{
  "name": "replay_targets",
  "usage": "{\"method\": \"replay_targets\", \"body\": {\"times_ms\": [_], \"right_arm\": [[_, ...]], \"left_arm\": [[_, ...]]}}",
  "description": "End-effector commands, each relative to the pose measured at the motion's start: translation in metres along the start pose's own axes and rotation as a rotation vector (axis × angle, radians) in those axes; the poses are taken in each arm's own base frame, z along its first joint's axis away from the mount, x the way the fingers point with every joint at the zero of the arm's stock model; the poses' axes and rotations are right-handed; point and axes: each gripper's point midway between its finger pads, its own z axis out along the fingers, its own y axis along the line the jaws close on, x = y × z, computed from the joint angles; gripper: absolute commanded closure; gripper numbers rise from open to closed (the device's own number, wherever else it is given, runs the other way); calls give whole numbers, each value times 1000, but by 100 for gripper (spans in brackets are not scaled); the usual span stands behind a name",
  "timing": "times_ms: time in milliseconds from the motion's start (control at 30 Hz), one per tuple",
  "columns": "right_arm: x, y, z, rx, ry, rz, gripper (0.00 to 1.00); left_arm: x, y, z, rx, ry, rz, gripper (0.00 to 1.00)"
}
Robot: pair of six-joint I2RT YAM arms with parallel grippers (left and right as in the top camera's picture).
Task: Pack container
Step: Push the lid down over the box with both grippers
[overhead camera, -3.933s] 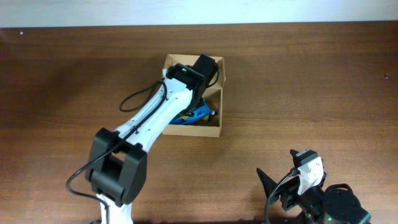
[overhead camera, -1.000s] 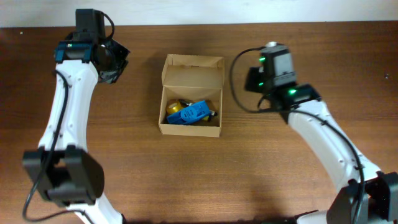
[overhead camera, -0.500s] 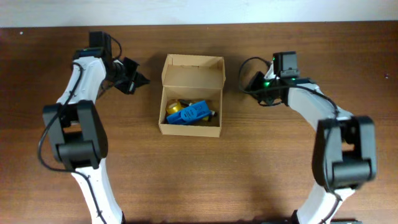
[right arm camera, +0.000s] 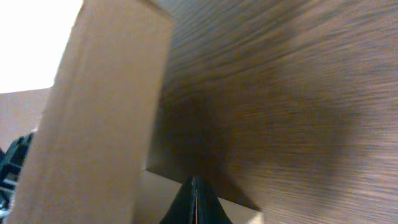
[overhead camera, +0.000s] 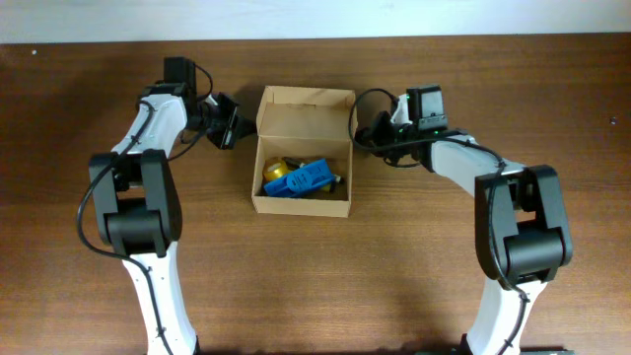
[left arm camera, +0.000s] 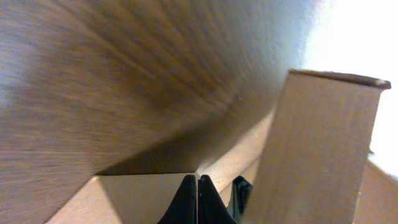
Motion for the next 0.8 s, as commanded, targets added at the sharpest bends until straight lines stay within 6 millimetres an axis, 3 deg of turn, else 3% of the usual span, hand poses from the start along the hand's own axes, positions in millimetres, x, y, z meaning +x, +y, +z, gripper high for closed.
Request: {"method": "replay_targets", "body": {"times_ms": [0,300,767], "right_arm": [[6,13,9,-38,20,-24,97],[-5,49,6,-182,-27,-225,96],[-5,78,-11,-245,-66,-551,97]], "left_arm": [[3,-9,6,42,35,42,98],[6,-18,5,90,53,212,98],[8,-30,-1,133,47,506,98]]}}
